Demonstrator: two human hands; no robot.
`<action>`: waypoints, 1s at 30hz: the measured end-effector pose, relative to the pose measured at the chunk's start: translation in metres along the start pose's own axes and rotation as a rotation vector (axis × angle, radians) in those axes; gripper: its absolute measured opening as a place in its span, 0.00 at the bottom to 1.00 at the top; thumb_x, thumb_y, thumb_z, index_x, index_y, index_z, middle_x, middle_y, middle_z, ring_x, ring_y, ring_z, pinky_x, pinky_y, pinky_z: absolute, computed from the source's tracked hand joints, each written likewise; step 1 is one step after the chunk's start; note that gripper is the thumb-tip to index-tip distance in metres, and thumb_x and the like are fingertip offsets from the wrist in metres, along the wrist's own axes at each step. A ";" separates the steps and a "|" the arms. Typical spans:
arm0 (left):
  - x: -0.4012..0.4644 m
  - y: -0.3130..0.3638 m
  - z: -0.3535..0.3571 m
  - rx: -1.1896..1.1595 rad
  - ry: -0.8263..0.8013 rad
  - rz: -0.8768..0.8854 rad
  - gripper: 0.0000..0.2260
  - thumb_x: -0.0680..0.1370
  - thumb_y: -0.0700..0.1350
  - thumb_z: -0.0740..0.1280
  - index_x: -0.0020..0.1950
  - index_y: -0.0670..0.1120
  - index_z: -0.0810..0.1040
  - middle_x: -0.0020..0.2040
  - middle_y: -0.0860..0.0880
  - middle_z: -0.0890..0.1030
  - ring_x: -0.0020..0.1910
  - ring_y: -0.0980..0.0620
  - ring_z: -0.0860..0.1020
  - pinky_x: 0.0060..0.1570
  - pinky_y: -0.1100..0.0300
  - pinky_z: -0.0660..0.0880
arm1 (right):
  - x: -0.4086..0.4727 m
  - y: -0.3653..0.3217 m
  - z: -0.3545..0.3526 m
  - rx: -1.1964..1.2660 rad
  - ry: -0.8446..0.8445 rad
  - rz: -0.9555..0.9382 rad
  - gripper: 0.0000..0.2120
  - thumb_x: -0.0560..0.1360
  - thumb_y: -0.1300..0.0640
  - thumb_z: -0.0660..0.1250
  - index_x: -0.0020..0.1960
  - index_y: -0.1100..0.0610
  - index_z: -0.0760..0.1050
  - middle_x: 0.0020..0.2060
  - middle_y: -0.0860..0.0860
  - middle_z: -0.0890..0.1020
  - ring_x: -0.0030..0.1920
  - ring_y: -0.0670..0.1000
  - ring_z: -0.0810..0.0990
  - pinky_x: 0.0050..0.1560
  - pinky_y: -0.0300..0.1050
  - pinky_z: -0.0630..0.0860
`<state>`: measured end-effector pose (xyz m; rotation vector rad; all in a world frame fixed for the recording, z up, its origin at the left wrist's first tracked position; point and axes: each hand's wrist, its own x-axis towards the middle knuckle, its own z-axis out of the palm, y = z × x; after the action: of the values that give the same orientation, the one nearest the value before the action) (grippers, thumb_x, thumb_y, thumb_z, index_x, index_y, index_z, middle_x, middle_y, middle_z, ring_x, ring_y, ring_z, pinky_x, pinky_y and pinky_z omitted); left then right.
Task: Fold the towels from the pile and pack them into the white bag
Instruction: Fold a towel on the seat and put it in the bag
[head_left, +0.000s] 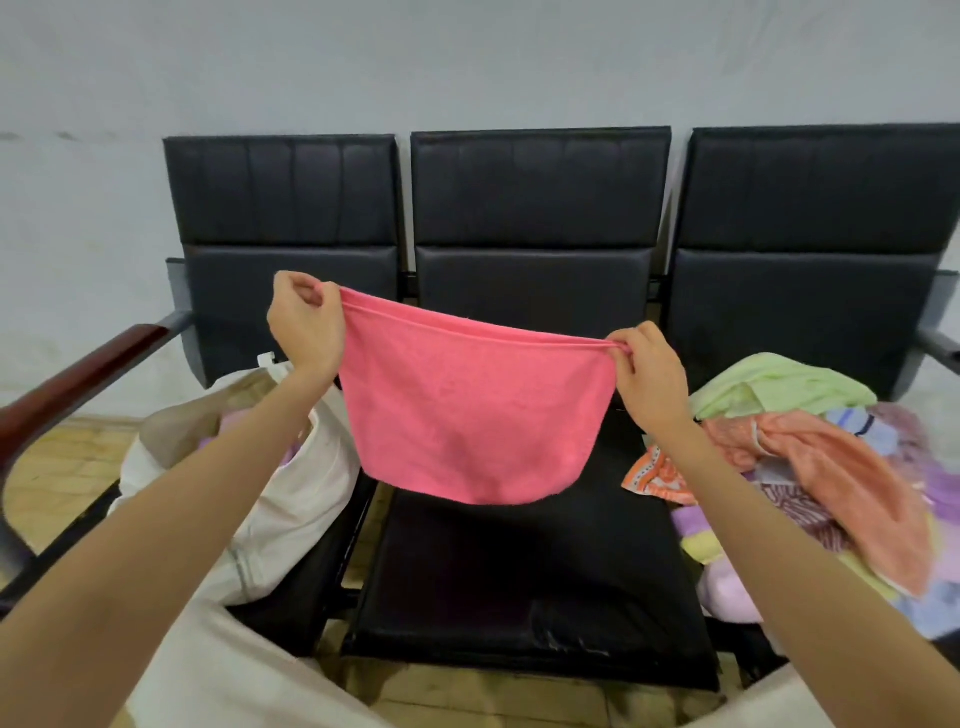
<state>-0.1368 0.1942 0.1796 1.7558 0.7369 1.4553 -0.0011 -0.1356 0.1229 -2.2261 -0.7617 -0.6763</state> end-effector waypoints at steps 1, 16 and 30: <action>0.000 -0.001 0.000 0.016 -0.019 -0.005 0.01 0.74 0.40 0.63 0.44 0.44 0.72 0.33 0.58 0.71 0.32 0.62 0.70 0.40 0.69 0.65 | 0.000 0.001 0.000 0.008 -0.001 0.003 0.07 0.79 0.62 0.61 0.53 0.61 0.77 0.47 0.54 0.74 0.40 0.50 0.74 0.39 0.46 0.70; 0.031 -0.034 0.084 0.272 -0.547 -0.012 0.07 0.76 0.38 0.63 0.47 0.40 0.80 0.45 0.40 0.83 0.44 0.41 0.82 0.48 0.45 0.80 | 0.053 0.047 0.020 0.089 -0.047 0.388 0.06 0.78 0.67 0.57 0.46 0.59 0.70 0.43 0.57 0.78 0.42 0.54 0.77 0.40 0.47 0.72; -0.053 -0.093 0.062 0.183 -0.412 -0.404 0.07 0.78 0.42 0.60 0.50 0.46 0.78 0.48 0.43 0.82 0.47 0.45 0.81 0.51 0.50 0.79 | -0.035 0.052 0.049 0.165 -0.047 0.383 0.08 0.74 0.71 0.57 0.48 0.64 0.73 0.42 0.56 0.79 0.41 0.51 0.75 0.40 0.36 0.64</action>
<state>-0.0842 0.1942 0.0671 1.8291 0.9523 0.7469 0.0218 -0.1418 0.0467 -2.1564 -0.3788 -0.3606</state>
